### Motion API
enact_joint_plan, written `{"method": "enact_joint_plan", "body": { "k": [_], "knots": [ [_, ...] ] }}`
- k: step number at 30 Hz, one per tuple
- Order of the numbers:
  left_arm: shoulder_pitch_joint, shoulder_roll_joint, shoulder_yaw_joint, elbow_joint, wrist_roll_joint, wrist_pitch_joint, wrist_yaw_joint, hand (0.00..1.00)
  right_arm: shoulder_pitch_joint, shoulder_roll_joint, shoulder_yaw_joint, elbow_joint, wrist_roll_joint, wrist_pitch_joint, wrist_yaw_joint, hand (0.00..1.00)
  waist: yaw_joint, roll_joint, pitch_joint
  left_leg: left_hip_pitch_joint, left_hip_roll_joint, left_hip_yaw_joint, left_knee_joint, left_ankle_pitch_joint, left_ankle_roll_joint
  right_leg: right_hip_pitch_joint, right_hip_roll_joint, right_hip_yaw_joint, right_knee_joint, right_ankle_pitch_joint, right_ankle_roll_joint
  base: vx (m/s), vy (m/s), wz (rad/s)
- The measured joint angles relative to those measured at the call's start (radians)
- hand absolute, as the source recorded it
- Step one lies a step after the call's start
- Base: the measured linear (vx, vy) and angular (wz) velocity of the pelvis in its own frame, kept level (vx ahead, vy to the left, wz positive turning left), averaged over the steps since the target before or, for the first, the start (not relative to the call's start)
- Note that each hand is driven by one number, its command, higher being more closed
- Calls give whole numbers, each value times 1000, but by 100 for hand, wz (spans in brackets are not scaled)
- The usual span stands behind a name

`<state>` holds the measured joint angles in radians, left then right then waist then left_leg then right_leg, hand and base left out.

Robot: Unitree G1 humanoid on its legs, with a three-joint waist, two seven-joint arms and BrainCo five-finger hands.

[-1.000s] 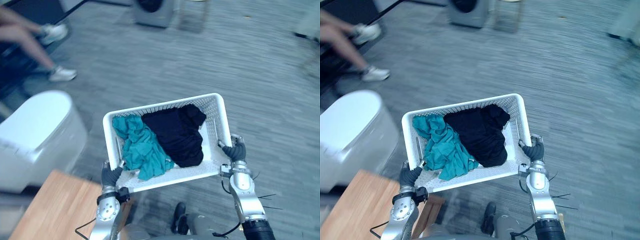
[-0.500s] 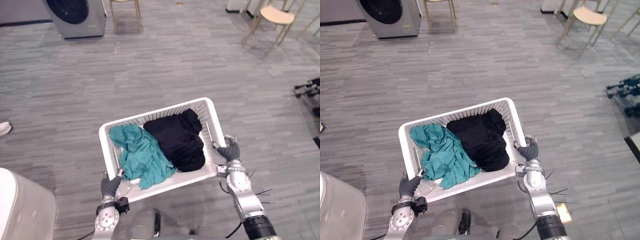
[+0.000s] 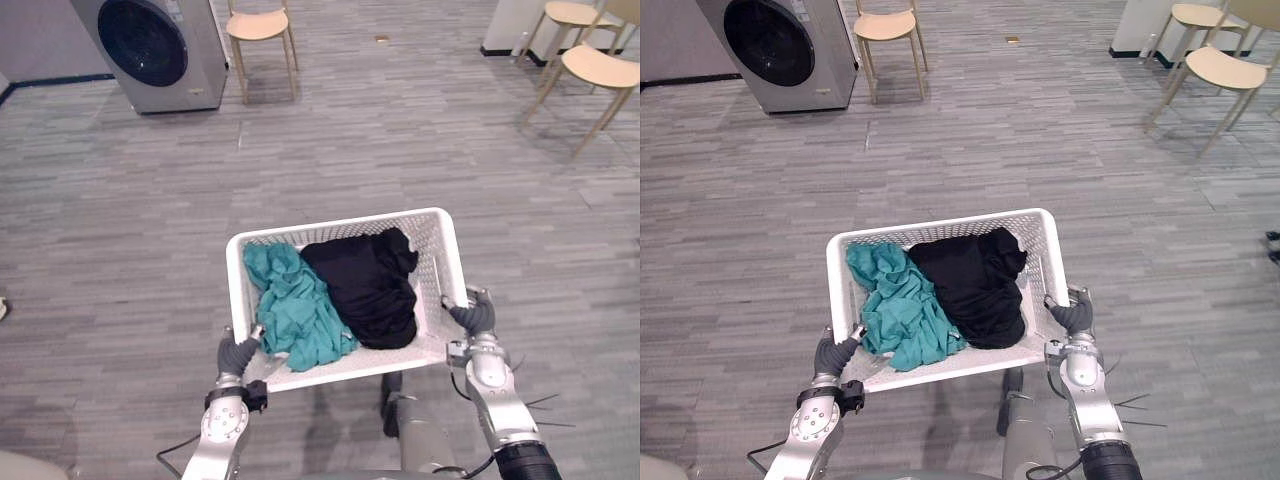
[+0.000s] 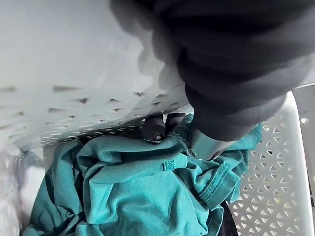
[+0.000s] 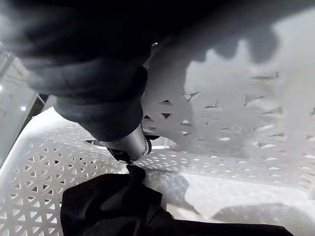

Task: Pick up the laundry basket with both hands and put the clothes into the washing machine.

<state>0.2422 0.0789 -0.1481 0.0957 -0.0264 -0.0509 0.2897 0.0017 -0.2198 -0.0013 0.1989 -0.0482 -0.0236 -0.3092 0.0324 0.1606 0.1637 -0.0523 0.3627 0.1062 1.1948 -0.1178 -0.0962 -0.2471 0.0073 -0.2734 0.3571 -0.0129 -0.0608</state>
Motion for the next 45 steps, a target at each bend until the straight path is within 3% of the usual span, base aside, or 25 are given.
{"method": "enact_joint_plan", "body": {
  "k": [3,5,7,8,9,11,13,15,18,22,24,25,27,28,29,31,32,33,34,36,40,41,42,43,45],
  "knots": [
    [10,7,4,-12,-1,-8,-6,100,3,8,2,-8,17,-2,0,100,28,-39,14,-145,-34,128,-70,-138,67,208,-3,11,-185,-3,4,580,-76,15],
    [20,3,11,-31,-1,-19,-6,100,-18,6,4,-14,21,-2,1,100,59,-54,24,-277,-123,141,-378,-165,82,320,-24,22,-302,-26,34,534,83,2],
    [30,0,25,-45,-1,-18,-6,100,-40,6,15,-3,20,-2,1,100,71,-66,33,-316,-176,138,-688,-111,23,371,-51,18,-336,-50,72,598,200,-11],
    [42,2,39,-60,-1,-18,-6,100,-58,9,35,17,20,-3,0,100,95,-68,33,-327,-192,145,-844,45,12,422,-65,31,-367,-73,107,547,229,-27],
    [48,7,43,-66,-1,-18,-6,100,-59,12,43,22,20,-3,-1,100,103,-78,27,-322,-204,152,-835,99,29,442,-71,36,-381,-84,123,768,296,-12],
    [53,3,49,-85,-1,-12,-6,100,-70,15,44,29,20,-4,-2,100,92,-119,19,-345,-263,145,-720,30,208,499,-136,8,-383,-80,183,782,288,38],
    [56,-3,46,-84,-1,4,-6,100,-86,15,43,72,19,-6,-1,100,100,-128,14,-348,-265,158,-621,-50,233,447,-170,18,-190,-101,225,581,251,24],
    [59,24,38,-75,-1,9,-6,100,-75,42,35,102,18,-6,1,100,87,-140,20,-235,-301,141,-625,-178,227,251,-243,100,394,-76,293,645,281,28],
    [73,67,25,-68,-1,26,-7,100,-36,77,30,124,16,-7,3,100,57,-158,21,1,-362,101,-757,-218,223,107,-252,93,714,-156,201,619,121,52],
    [25,101,-14,-54,-2,24,-7,100,-14,60,8,98,18,-17,7,100,17,-137,17,191,-375,16,-957,-216,204,-96,-213,-19,423,-226,114,572,30,58],
    [-15,104,-34,-19,-1,24,-9,100,14,52,-7,83,19,-16,6,100,-22,-122,16,271,-357,-28,-1027,-219,175,-139,-173,-27,30,-122,160,713,-80,99],
    [-30,107,-35,7,1,24,-21,100,42,54,-11,55,18,-12,6,100,-25,-143,15,368,-364,-32,-1064,-250,121,-189,-161,-18,-177,-5,178,688,-128,57],
    [-18,114,-40,28,1,25,-27,100,76,61,-11,45,17,-11,6,100,-33,-172,-8,448,-368,-51,-1043,-275,77,-197,-149,3,-215,16,125,858,-201,56],
    [-14,99,-51,52,4,26,-30,100,100,60,-14,45,17,-6,6,100,-51,-144,-37,463,-328,-75,-975,-285,61,-204,-111,60,-142,184,47,1060,-270,62],
    [-13,81,-51,66,14,26,-35,100,110,48,-16,43,17,-4,6,100,-53,-102,-56,426,-275,-77,-855,-284,58,-210,-74,58,-79,211,43,892,-227,39],
    [-15,57,-48,72,23,25,-40,100,102,30,-21,35,17,-3,8,100,-44,-23,-56,310,-179,-70,-565,-185,-22,-191,-5,23,-10,120,15,822,-210,-24],
    [-16,47,-35,91,23,25,-40,100,96,33,-17,19,15,9,10,100,-29,-15,-55,212,-148,-68,-355,74,-68,-153,33,37,0,67,-3,955,-226,-47],
    [-24,43,-35,103,22,26,-44,100,100,34,-20,3,6,17,8,100,-16,-10,-40,107,-99,-76,-117,75,-73,-59,66,41,-43,32,-9,787,-165,-34],
    [-23,45,-35,101,21,24,-45,100,104,35,-20,-8,7,21,6,100,-16,-14,-29,62,-84,-74,-23,41,-55,-2,80,46,-70,18,-15,605,-110,-14],
    [-15,56,-35,100,20,19,-50,100,107,39,-16,-35,6,23,6,100,20,-63,8,-78,-86,-21,93,-84,75,213,86,121,-185,-15,-13,677,-76,-33],
    [-14,55,-28,79,20,7,-50,100,81,37,-16,-60,7,22,6,100,48,-95,30,-311,-161,-15,-283,-162,87,369,31,194,-291,-72,38,621,142,-49],
    [-11,52,-24,69,21,7,-50,100,74,35,-16,-56,7,22,6,100,54,-99,35,-335,-207,-47,-526,-138,53,396,-2,220,-299,-105,69,505,306,-60],
    [13,46,-16,45,21,8,-52,100,72,34,-13,-53,6,22,7,100,64,-87,34,-318,-220,-80,-770,-37,-17,435,-9,258,-327,-135,104,494,315,-72],
    [28,43,-11,39,21,9,-52,100,72,40,-8,-41,6,22,7,100,67,-89,34,-295,-223,-59,-770,36,-18,469,-19,282,-347,-144,112,548,352,-62],
    [42,44,1,26,21,19,-52,100,62,46,6,-14,6,21,7,100,57,-132,14,-312,-284,-22,-660,-43,77,499,-96,308,-330,-165,131,736,408,-19]
  ]
}}
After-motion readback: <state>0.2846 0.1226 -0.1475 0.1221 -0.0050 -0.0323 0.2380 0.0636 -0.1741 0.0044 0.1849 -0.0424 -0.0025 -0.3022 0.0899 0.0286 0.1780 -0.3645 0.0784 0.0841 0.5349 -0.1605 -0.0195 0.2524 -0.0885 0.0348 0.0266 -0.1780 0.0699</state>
